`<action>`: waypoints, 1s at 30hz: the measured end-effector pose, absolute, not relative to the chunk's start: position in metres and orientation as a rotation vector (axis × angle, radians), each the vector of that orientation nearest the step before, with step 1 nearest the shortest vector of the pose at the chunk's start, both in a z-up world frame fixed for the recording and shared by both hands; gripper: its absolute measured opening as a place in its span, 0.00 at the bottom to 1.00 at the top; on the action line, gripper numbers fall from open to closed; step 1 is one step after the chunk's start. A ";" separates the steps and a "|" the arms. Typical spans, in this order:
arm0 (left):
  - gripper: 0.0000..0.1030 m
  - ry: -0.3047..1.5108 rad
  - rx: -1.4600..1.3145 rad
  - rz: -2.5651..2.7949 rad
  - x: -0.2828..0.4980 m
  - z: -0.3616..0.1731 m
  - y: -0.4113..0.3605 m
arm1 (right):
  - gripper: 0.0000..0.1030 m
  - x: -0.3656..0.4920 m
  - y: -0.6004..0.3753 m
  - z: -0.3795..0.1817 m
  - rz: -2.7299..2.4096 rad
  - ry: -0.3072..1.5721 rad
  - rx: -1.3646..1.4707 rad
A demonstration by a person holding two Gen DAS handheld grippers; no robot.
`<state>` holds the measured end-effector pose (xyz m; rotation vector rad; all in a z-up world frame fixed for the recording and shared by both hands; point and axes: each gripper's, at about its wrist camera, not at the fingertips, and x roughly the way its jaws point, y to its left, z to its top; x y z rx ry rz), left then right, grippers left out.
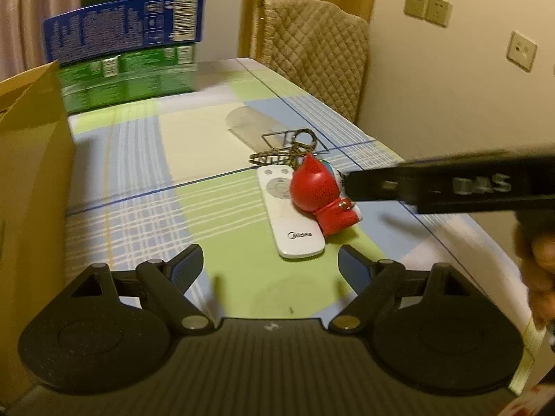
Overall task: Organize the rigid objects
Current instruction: 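Grasp the red Doraemon figure with the right gripper while the left grasps the white Midea remote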
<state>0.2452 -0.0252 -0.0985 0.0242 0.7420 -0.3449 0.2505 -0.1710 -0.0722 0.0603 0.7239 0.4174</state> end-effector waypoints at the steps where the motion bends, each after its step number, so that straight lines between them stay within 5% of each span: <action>1: 0.80 0.743 0.031 -0.352 0.247 -0.100 -0.027 | 0.56 0.255 -0.166 -0.074 0.426 0.721 0.044; 26: 0.79 0.772 -0.040 -0.351 0.260 -0.114 -0.025 | 0.39 0.269 -0.171 -0.080 0.345 0.835 0.047; 30: 0.72 0.741 -0.023 -0.369 0.265 -0.113 -0.034 | 0.38 0.257 -0.192 -0.072 0.269 0.826 0.091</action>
